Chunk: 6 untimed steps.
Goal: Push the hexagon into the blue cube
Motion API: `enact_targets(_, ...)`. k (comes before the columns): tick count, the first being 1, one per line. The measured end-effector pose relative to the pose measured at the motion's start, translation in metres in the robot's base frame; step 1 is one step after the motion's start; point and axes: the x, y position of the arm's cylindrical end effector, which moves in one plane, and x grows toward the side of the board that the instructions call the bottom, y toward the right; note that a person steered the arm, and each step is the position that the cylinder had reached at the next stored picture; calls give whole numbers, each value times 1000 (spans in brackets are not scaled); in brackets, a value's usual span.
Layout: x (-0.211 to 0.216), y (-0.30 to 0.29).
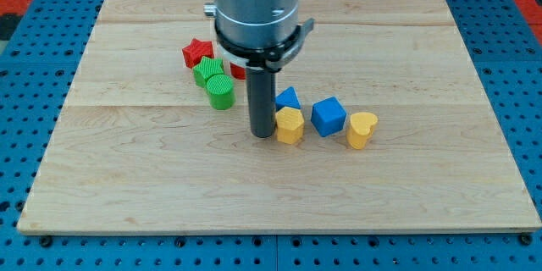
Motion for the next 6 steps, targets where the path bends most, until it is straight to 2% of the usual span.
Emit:
enact_targets(2,31,7)
enact_targets(3,9,9)
enact_targets(5,10,51)
enact_targets(6,43,63)
